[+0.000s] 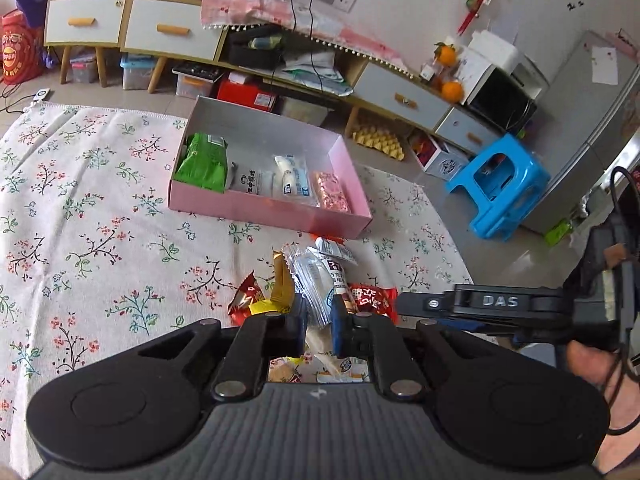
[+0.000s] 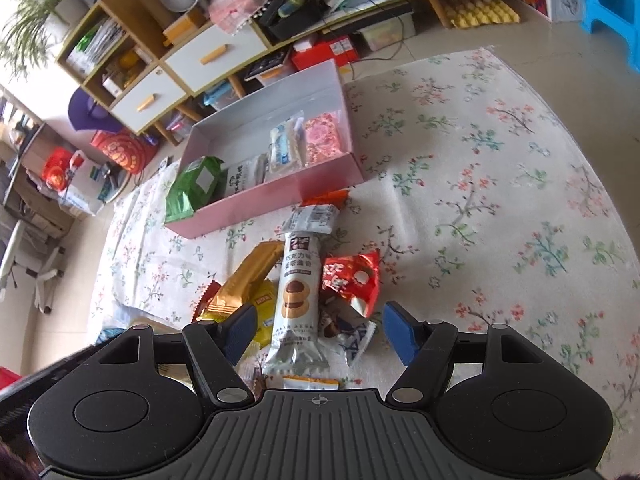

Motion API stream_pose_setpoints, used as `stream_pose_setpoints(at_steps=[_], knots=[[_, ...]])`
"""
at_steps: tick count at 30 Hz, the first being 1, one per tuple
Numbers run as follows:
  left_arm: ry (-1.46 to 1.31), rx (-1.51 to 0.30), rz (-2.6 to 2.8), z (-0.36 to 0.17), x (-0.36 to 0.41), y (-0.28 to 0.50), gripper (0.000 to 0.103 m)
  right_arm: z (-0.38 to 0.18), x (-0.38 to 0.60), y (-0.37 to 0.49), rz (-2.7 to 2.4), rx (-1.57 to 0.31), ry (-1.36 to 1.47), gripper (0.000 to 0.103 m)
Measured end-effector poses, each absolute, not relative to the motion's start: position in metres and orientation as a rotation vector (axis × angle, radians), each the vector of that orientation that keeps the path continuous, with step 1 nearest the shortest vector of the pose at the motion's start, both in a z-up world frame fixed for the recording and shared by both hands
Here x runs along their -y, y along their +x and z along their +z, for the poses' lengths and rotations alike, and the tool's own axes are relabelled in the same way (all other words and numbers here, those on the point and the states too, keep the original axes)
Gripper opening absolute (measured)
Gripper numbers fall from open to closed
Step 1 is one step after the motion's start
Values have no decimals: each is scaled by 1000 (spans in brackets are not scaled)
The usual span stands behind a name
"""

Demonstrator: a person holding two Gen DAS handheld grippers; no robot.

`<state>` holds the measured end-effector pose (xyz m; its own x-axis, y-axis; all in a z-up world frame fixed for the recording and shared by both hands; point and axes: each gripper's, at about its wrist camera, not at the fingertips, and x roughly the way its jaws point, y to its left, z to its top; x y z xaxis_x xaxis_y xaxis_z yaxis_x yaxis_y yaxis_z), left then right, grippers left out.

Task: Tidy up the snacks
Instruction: 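Grasp a clear wrapped snack with left tool while right grasps the silver bread bar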

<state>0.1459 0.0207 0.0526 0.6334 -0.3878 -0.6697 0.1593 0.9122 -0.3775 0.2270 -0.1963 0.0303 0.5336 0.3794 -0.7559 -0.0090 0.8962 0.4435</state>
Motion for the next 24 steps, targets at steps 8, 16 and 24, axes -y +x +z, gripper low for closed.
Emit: stream_pose_setpoints(at_steps=[8,16,24], knots=[[-305,-822,-320,53,-25,148,10,6,158,244,291,-1022,314,41],[-325,-806,-315,55,-34,147,10,-1,149,243,262,-1057,307,26],[-372,-755,-310,67,-49,148,10,25,182,227,277,-1043,550,25]])
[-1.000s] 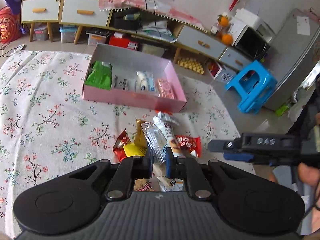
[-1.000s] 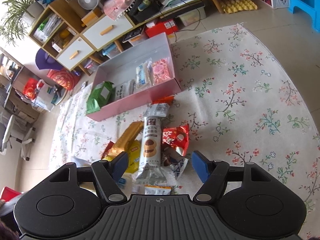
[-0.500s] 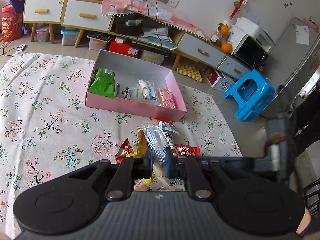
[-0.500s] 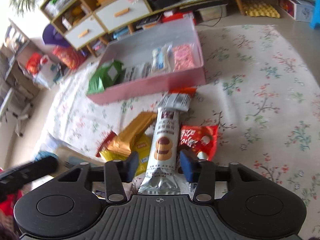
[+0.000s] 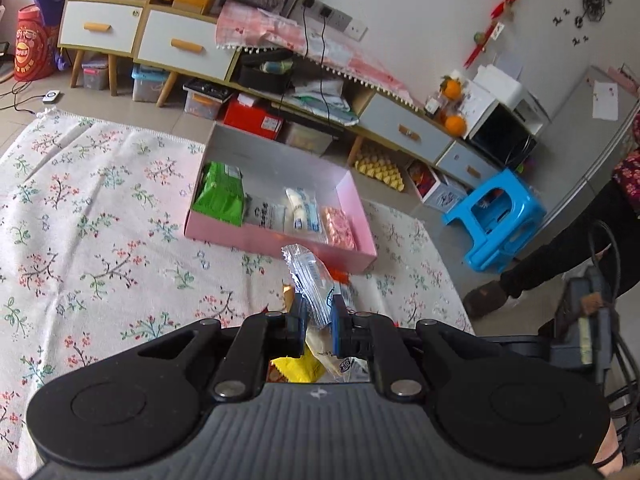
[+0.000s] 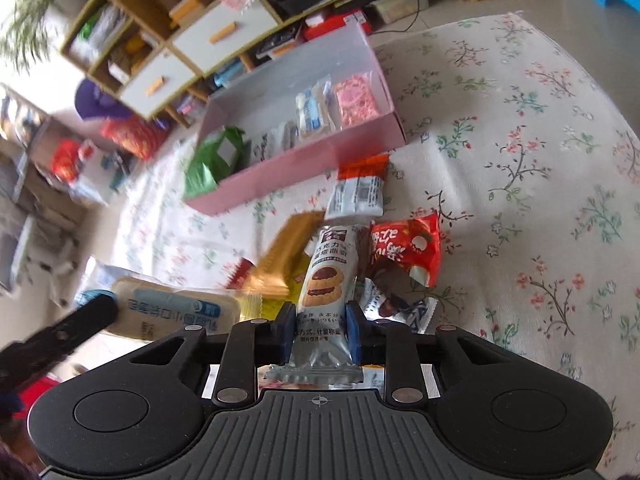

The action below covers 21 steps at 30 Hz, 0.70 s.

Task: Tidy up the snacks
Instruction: 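Carry both snacks over the pink box and open both tools to drop them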

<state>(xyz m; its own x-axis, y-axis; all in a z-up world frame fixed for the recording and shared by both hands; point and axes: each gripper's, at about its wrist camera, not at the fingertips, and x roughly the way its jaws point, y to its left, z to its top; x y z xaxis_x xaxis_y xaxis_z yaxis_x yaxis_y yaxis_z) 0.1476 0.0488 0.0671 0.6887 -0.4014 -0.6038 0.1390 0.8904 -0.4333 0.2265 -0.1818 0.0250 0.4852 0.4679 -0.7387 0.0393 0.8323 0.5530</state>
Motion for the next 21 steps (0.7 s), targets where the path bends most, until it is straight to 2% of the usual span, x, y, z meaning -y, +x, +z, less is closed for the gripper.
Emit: stream_pose_setpoints(at_steps=[21], knots=[[-381,-701,-287,81,-54,170,10,50,216,230,319,-938,774,26]])
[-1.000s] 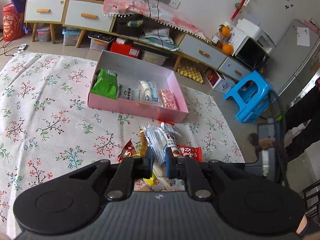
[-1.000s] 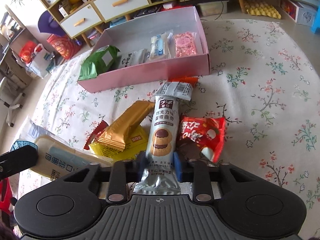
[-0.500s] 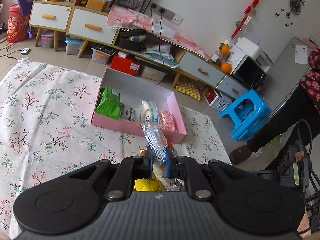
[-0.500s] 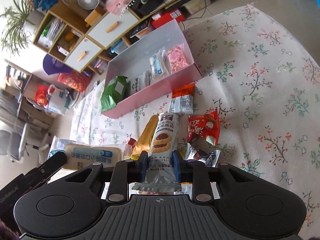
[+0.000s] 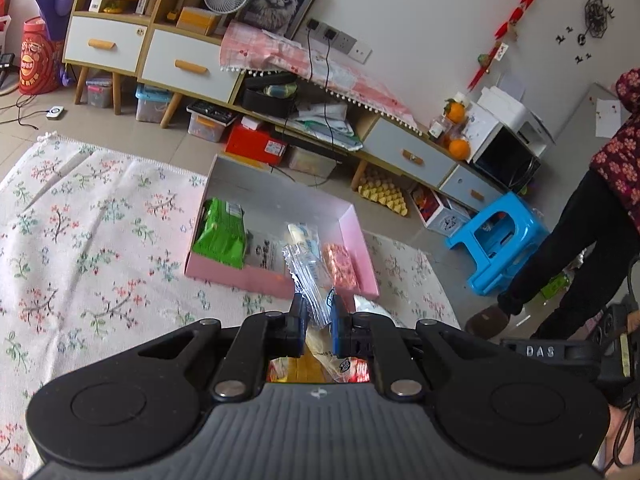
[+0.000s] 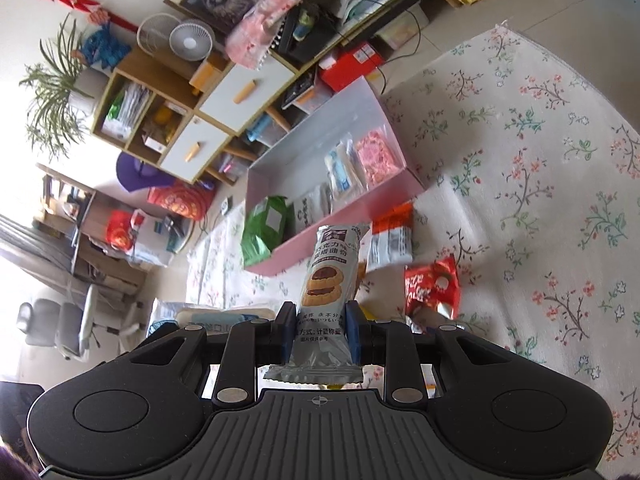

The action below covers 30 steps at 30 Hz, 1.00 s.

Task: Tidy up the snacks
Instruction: 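Carry both snacks over the pink box and open both tools to drop them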

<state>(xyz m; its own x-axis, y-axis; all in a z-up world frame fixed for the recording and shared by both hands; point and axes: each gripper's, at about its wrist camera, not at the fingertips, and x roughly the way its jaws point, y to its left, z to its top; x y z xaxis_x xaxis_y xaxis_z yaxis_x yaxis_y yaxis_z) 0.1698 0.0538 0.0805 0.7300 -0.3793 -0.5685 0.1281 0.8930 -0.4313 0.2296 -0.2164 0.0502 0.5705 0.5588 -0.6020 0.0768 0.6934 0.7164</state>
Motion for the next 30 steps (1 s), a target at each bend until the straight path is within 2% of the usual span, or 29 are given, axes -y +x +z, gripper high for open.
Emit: stream_pose_setpoints(at_steps=[9,21,30], knots=[[-394,-662,-240,88,-52,205,10,57,232,250,293,-893,828,26],[-418,-652,-190,69,-48,256,10,48,233,314,276,-887,843,26],[-403,-739,-185,45,-40,285,10,33,210,354,267,-887,807,26]])
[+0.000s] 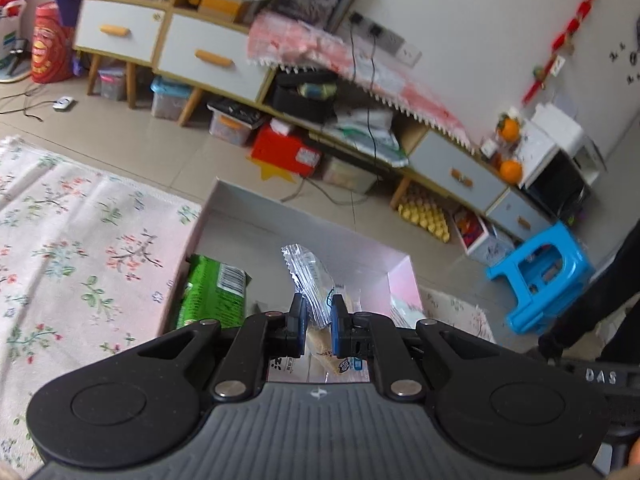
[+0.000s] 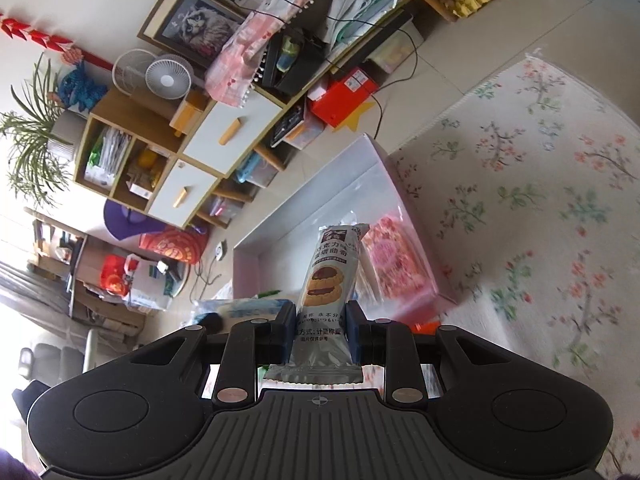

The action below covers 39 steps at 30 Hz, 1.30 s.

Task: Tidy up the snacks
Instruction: 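Carry both snacks over the pink box and open both tools to drop them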

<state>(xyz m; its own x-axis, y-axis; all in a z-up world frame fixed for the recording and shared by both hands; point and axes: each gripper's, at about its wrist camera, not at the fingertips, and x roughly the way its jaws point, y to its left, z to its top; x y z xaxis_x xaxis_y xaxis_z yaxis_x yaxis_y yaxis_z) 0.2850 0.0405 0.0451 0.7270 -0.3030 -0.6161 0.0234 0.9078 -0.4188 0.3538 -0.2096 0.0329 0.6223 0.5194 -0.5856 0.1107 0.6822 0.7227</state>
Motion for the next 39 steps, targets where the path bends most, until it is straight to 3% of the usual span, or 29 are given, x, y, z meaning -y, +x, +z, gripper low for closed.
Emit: stream_pose_setpoints(at_steps=[11,12,15,19,30,37,39], knots=[[-393,-783,-132,33,-44,295,12,21,178,374,293,-869,760,26],[-383,-782,-129,33,-44,295,16,20,177,375,295,-869,758,26],[-342,-762,-122,39,-42,294,40,22,175,372,294,-829,755,29],[-335,-714,-133,52,-46,288,55,27,180,367,313,-808,762,29],[-436,-753,-131,58,-66,274,53,31,183,355,304,-910,737,29],[-333,-762,-104,70,-58,249,64,69,180,328,319,-876,653,30],[-321,-777,-78,73,-55,242,66,77,178,317,321,-886,617,38]])
